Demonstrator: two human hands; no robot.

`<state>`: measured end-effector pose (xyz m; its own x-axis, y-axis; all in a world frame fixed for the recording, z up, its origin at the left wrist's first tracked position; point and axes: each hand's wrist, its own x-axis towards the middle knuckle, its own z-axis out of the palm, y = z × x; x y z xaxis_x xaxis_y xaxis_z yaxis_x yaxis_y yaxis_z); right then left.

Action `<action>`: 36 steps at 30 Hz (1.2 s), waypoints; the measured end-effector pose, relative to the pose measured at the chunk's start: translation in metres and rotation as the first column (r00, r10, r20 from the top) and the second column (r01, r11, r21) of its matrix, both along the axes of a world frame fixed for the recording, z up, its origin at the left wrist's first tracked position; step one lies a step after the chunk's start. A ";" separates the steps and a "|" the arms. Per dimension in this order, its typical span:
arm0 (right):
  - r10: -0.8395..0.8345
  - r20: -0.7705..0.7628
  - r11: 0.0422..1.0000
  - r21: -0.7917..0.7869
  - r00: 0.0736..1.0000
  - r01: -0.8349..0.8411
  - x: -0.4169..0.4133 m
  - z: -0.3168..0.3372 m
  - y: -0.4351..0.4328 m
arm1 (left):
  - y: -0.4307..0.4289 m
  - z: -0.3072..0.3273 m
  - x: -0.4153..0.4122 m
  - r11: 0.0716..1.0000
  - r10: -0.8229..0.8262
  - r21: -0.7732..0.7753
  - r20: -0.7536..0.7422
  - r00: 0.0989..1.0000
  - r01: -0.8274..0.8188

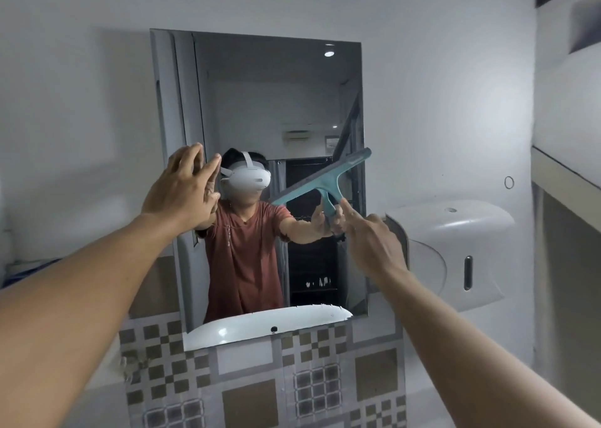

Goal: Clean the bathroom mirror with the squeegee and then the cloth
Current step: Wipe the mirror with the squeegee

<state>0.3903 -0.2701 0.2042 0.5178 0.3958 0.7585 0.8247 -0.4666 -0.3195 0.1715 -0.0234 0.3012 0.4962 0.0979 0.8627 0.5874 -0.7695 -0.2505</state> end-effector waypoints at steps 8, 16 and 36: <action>0.049 -0.129 0.998 0.040 0.990 -0.044 -0.022 -0.019 0.014 | 0.001 0.002 -0.002 1.000 -0.008 0.005 -0.018 1.000 0.008; 0.133 -0.314 0.987 0.129 0.940 -0.097 -0.058 -0.041 0.023 | 0.006 0.009 -0.013 0.997 0.027 0.075 -0.059 0.998 -0.022; 0.507 -0.514 0.784 0.608 0.692 -0.122 -0.162 -0.043 0.113 | 0.018 0.033 -0.023 1.000 0.012 0.021 -0.092 0.996 -0.010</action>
